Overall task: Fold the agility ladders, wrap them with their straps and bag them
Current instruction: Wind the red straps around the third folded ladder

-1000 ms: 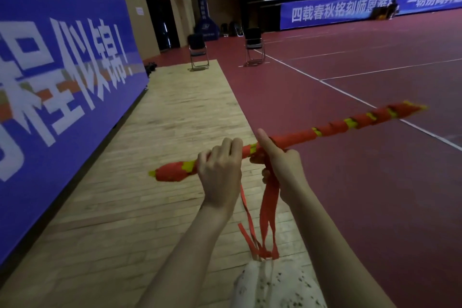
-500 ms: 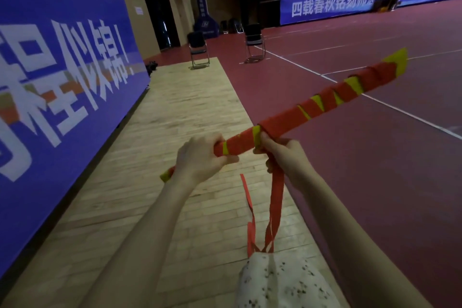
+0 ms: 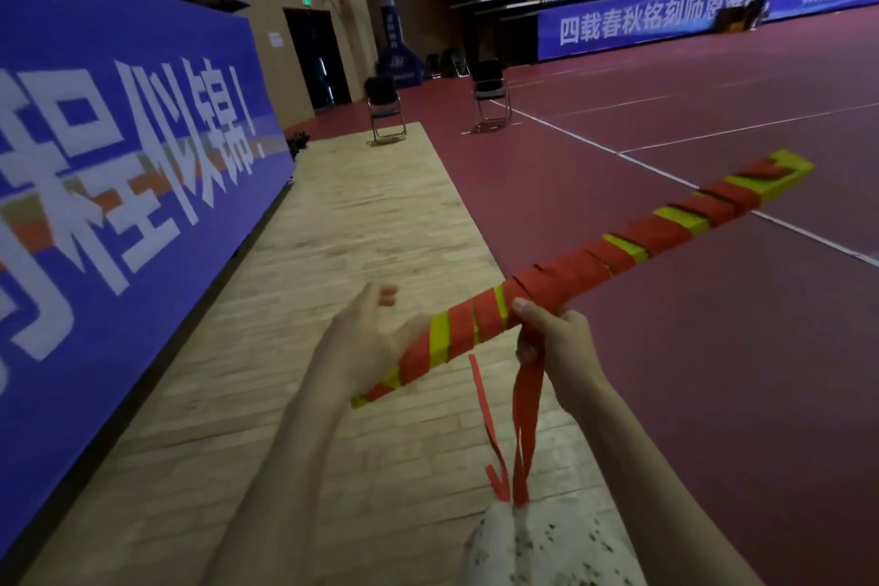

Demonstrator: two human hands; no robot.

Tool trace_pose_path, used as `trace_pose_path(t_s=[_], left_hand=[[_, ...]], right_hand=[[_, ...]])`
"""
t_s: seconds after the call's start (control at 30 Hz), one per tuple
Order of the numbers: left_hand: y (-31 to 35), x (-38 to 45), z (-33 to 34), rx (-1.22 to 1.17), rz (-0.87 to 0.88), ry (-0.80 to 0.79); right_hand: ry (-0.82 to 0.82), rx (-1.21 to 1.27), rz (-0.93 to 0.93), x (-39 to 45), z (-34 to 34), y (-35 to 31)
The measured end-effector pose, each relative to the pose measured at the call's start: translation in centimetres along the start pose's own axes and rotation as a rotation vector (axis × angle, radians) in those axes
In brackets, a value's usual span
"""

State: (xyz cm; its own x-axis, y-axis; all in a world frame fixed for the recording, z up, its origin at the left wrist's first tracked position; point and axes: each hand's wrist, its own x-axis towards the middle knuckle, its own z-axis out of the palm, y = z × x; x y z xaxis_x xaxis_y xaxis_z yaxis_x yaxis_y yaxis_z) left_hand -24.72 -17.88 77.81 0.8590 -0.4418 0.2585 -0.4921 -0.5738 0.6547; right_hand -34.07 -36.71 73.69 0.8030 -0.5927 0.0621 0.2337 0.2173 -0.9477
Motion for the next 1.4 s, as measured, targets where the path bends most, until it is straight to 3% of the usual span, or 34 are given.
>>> trace_pose_path(t_s=[0.03, 0.13, 0.2, 0.3, 0.47, 0.53, 0.57, 0.63, 0.7, 0.77, 0.83, 0.9, 1.0, 1.07, 1.17, 1.23, 1.27, 1.33, 1.4], left_hand=[[-0.7, 0.3, -0.7, -0.017, -0.056, -0.065], [-1.2, -0.6, -0.9, -0.346, -0.227, -0.457], [-1.3, -1.2, -0.5, -0.384, -0.195, -0.513], [-1.5, -1.3, 0.4, -0.252, -0.036, -0.314], [-0.4, -1.3, 2.0, 0.613, 0.403, 0.245], [-0.5, -1.4, 2.7, 0.719, 0.558, 0.454], [-0.5, -1.6, 2.9, 0.73, 0.556, 0.477], [-0.3, -1.4, 2.6, 0.602, 0.363, 0.312], [-1.2, -0.7, 2.0, 0.334, 0.035, -0.141], [-2.1, -0.1, 1.0, -0.066, -0.116, -0.484], [-2.1, -0.3, 0.6, -0.314, -0.139, -0.646], [-1.2, -1.0, 1.0, -0.416, -0.151, -0.682], [-0.6, -1.3, 1.4, -0.349, -0.043, -0.532], [-1.0, -0.6, 1.0, 0.022, 0.12, -0.313], [-1.7, 0.0, 1.3, 0.653, 0.448, 0.146], [-2.0, -0.1, 1.7, 0.734, 0.692, 0.376], [-2.2, 0.0, 1.8, 0.708, 0.72, 0.411], [-2.0, 0.3, 1.1, 0.465, 0.504, 0.194], [-1.3, 0.3, 0.3, 0.189, 0.111, -0.285]], right_hand=[[-0.053, 0.0, -0.027, 0.0, -0.3, -0.2], [-0.161, -0.032, -0.08, 0.3, -0.3, -0.8], [-0.161, -0.1, -0.074, 0.6, -0.4, -0.9], [-0.111, -0.173, 0.005, 1.2, -0.2, -1.0], [0.033, -0.157, 0.167, 1.7, 0.5, -1.0], [0.022, -0.144, 0.197, 1.7, 0.7, -1.0], [0.008, -0.087, 0.212, 1.5, 0.7, -0.7], [-0.001, 0.059, 0.217, 1.4, 0.6, 0.0], [-0.013, 0.119, 0.188, 1.6, 0.1, 0.5], [-0.095, 0.157, 0.125, 1.9, -0.2, 0.5], [-0.21, 0.185, 0.053, 2.2, 0.0, -0.1], [-0.281, 0.136, 0.0, 2.4, 0.1, -0.8], [-0.245, -0.16, -0.016, 2.5, 0.1, -1.9], [-0.189, -0.382, 0.01, 2.5, 0.1, -1.8], [-0.161, -0.265, 0.066, 2.1, 0.8, -0.9], [-0.117, -0.161, 0.114, 1.9, 1.4, -0.8], [-0.084, -0.102, 0.138, 1.9, 1.6, -0.6], [-0.027, -0.009, 0.171, 1.9, 1.7, 0.0], [-0.022, 0.049, 0.174, 1.8, 1.4, 0.4]])
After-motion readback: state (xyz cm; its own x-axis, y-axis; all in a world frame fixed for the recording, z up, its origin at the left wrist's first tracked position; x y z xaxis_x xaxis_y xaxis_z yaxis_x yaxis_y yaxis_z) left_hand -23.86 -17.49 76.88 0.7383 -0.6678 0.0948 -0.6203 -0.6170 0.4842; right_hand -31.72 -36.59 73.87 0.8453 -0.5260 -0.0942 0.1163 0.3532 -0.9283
